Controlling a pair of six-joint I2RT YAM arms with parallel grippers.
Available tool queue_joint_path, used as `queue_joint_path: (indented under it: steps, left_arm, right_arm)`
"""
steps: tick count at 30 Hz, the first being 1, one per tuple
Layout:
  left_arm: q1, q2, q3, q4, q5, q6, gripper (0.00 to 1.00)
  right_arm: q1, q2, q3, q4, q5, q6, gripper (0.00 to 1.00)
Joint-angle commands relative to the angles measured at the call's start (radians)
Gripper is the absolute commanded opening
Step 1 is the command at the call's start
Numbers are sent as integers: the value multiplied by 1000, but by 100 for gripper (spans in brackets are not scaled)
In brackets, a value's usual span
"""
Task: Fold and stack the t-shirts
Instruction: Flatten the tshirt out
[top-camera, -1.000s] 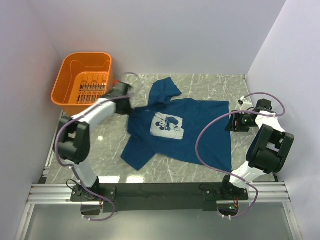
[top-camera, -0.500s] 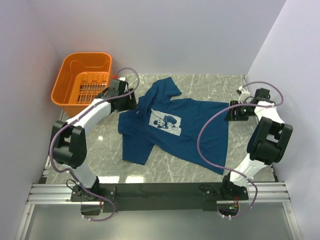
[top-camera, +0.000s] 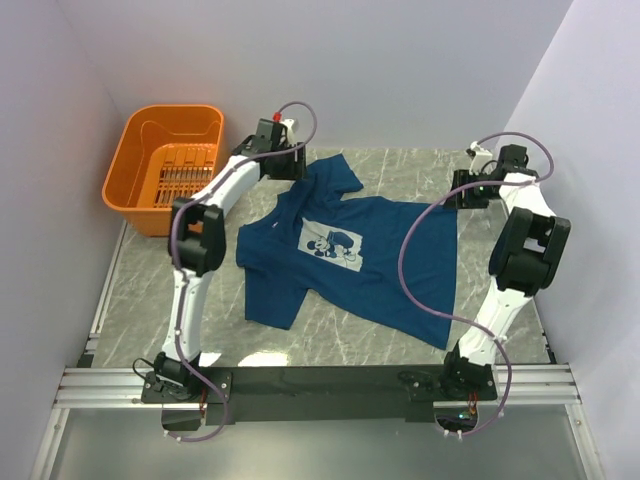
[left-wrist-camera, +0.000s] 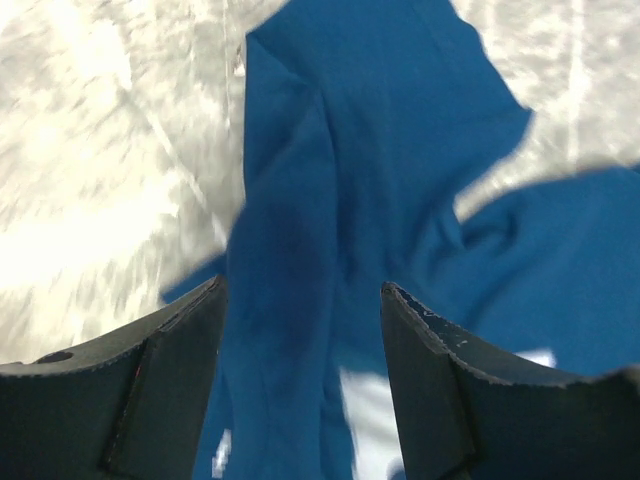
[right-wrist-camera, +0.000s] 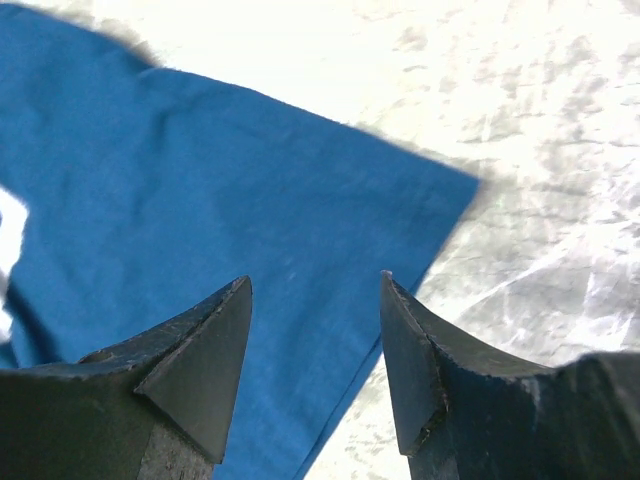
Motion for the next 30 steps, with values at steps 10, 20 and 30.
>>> queue_joint_path:
  steps: [10, 20, 30]
  left_arm:
    - [39, 252, 239, -73, -29, -64, 52]
    - [112, 3, -181, -47, -119, -116, 0]
    - [115, -221, -406, 31, -103, -139, 55]
  right_arm:
    - [30, 87, 104, 5, 66, 98, 60]
    - [32, 41, 26, 33, 89, 106, 60]
    - [38, 78, 65, 13, 40, 120, 61]
